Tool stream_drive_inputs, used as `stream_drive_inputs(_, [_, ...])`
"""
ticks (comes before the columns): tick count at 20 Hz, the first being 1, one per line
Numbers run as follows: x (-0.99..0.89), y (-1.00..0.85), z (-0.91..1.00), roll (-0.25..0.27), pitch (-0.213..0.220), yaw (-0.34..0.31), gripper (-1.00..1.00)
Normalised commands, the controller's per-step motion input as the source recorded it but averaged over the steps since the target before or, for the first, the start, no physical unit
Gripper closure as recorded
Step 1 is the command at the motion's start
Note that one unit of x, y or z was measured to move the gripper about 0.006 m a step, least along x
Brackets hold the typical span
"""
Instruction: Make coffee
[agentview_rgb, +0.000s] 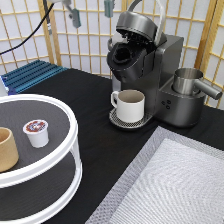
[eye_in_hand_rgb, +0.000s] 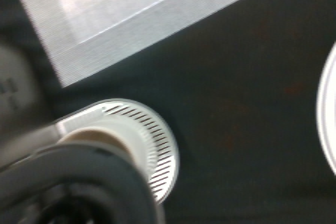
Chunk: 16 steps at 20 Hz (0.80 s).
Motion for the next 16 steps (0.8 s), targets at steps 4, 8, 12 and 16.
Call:
stream_drive_inputs(4, [-0.29, -0.31, -0.4, -0.007, -0.055, -0.278, -1.0])
stream_drive_inputs(8, [-0.29, -0.34, -0.46, -0.025, -0.085, -0.265, -1.0])
stream_drive_inputs(12, [-0.3, -0.38, -0.47, -0.042, -0.105, -0.246, -1.0])
stream_drive_inputs(16, [-0.28, -0.34, -0.3, -0.059, -0.066, -0.249, -1.0])
